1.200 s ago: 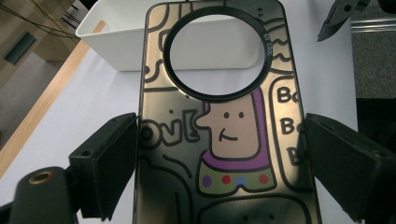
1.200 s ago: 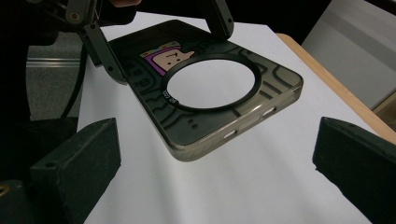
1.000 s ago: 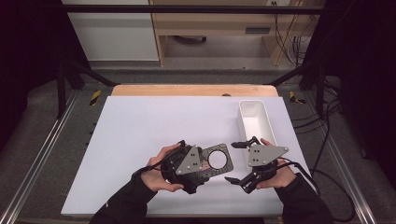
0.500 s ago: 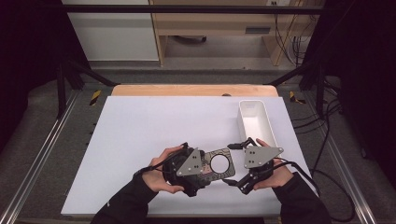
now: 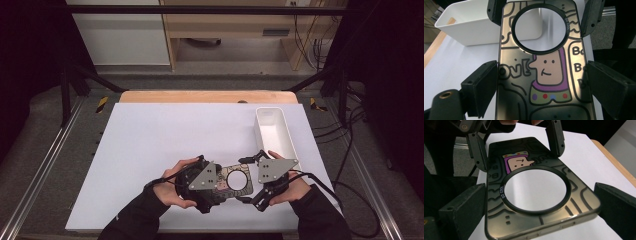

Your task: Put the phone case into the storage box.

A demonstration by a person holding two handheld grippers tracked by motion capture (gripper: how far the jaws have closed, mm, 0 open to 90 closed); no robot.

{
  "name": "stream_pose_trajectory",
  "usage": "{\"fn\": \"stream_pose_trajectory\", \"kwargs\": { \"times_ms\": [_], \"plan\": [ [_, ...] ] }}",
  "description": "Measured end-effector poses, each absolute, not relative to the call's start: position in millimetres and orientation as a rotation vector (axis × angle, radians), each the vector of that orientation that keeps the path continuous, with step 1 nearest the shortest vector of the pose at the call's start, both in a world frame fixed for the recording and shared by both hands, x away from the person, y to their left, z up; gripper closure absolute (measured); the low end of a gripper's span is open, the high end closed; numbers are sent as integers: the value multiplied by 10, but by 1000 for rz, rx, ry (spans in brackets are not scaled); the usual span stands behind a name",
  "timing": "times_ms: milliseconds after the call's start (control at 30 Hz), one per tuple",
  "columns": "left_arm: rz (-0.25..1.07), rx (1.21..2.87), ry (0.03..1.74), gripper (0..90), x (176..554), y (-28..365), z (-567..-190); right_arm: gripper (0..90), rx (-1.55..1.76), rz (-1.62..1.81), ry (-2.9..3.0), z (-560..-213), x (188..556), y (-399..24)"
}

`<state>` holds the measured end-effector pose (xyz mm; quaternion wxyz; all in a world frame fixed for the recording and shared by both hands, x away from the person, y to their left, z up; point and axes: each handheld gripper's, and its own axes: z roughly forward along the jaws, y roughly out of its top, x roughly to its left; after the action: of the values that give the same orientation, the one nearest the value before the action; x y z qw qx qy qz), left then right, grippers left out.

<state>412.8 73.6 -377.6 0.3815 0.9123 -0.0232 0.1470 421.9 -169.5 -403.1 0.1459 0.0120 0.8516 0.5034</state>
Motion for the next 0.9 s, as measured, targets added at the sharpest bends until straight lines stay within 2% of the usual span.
{"fn": "stream_pose_trajectory", "kwargs": {
  "times_ms": [400, 633, 900],
  "plan": [
    [328, 2330, -106, 117, 4114, 724, -3806, 14, -35, 1487, 2484, -4075, 4213, -1660],
    [326, 2329, -111, 117, 4115, 736, -3815, 83, -61, 1515, 2501, -4088, 4213, -1654],
    [315, 2333, -117, 117, 4125, 751, -3818, 97, -91, 1538, 2489, -4100, 4212, -1650]
  ]
}}
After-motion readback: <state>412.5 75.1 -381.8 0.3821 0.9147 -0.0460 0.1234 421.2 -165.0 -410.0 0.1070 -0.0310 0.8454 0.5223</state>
